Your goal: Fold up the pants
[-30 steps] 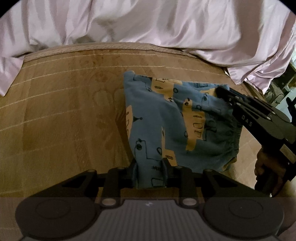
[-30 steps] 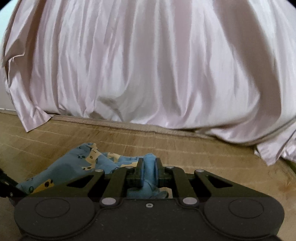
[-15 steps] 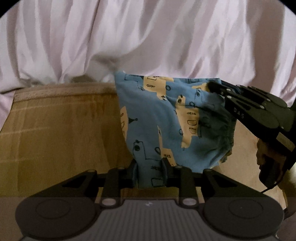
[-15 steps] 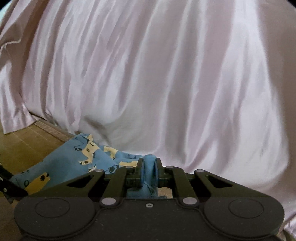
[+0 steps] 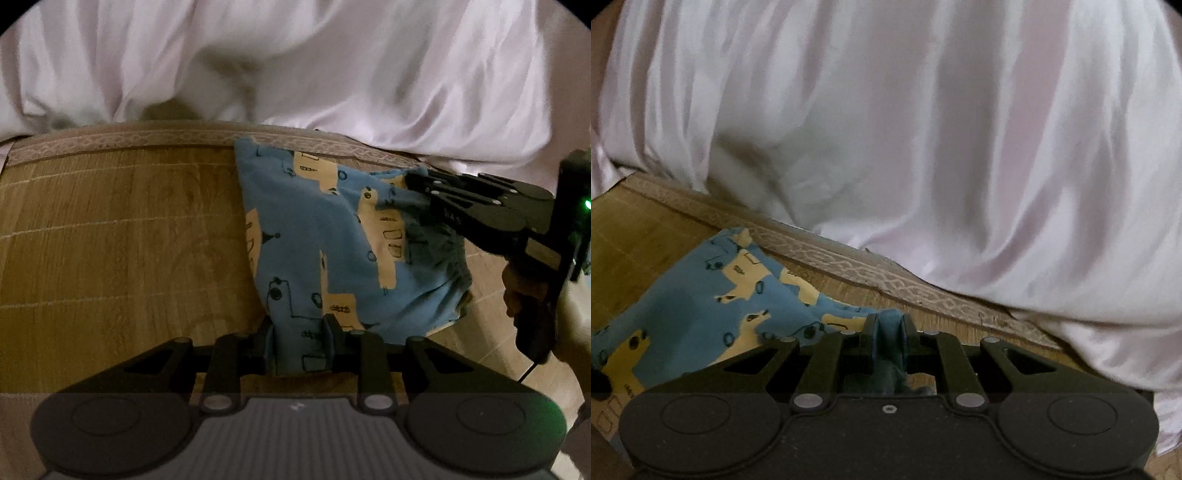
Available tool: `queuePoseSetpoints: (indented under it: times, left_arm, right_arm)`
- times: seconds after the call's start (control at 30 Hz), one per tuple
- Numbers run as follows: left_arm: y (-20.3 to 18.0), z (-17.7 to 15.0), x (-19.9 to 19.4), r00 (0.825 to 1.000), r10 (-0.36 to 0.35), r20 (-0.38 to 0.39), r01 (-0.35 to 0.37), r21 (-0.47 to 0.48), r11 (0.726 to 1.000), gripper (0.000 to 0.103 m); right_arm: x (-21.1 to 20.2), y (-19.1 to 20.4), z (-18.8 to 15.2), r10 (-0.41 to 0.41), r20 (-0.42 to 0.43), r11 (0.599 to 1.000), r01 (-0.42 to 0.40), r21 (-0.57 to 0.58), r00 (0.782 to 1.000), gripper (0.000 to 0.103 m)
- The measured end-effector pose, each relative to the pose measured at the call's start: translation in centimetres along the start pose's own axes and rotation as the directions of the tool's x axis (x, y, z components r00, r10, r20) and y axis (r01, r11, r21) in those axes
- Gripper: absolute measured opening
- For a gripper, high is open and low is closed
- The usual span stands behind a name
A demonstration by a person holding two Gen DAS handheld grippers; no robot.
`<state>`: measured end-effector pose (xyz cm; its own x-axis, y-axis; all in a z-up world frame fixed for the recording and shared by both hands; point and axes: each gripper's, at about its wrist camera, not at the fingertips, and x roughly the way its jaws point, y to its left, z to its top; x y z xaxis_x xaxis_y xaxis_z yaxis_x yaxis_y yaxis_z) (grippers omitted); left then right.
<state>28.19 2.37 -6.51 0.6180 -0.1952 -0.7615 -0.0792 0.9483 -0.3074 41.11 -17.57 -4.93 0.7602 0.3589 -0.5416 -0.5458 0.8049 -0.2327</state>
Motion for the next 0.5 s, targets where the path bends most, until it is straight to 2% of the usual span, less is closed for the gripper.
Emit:
queuePoseSetpoints:
  times: [0.03,0.07,0.13,0.2,0.23,0.37,0.4,0.43,0.5]
  left_arm:
    - [0.0,0.0,-0.1,1.000,-0.001,0.002,0.001,0.005,1.000,0.032]
    - [0.0,0.0,-0.1,1.000,-0.002,0.003,0.002,0.008,1.000,0.036]
    - [0.0,0.1,-0.3,1.000,0.011,0.012,-0.012,0.010,1.000,0.046]
    - [0.0,0.2,-0.7,1.000,0.018,0.024,-0.018,0.010,1.000,0.052]
    - [-0.1,0.2,-1.1,0.999,0.019,0.027,-0.019,0.009,1.000,0.053]
    - [-0.1,0.4,-2.5,0.997,0.039,0.065,-0.039,-0.004,0.999,0.075]
    - [-0.3,0.5,-3.1,0.995,0.049,0.085,-0.049,-0.006,0.999,0.077]
    - [-0.4,0.6,-3.6,0.993,0.055,0.102,-0.055,-0.006,0.998,0.078]
    - [-0.7,0.9,-4.9,0.987,0.070,0.142,-0.071,0.002,0.997,0.087]
  right_arm:
    - [0.1,-0.1,0.0,-0.004,-0.003,1.000,0.004,0.007,1.000,0.015]
    - [0.2,-0.2,0.1,-0.015,-0.002,1.000,0.015,0.008,1.000,0.019]
    - [0.1,-0.1,0.4,-0.034,0.008,0.999,0.034,0.019,0.999,0.037]
    - [-0.6,-0.6,0.2,-0.028,0.024,0.998,0.027,0.055,0.999,0.067]
    - [-1.2,-0.8,0.2,-0.034,0.034,0.997,0.032,0.070,0.999,0.071]
    - [-3.1,-1.2,0.4,-0.067,0.073,0.992,0.059,0.114,0.995,0.093]
    - [-3.8,-1.2,0.4,-0.070,0.086,0.991,0.059,0.123,0.994,0.097]
    - [-4.5,-1.2,0.5,-0.075,0.099,0.989,0.061,0.133,0.992,0.098]
    - [-6.1,-1.4,0.7,-0.089,0.121,0.985,0.070,0.156,0.989,0.100]
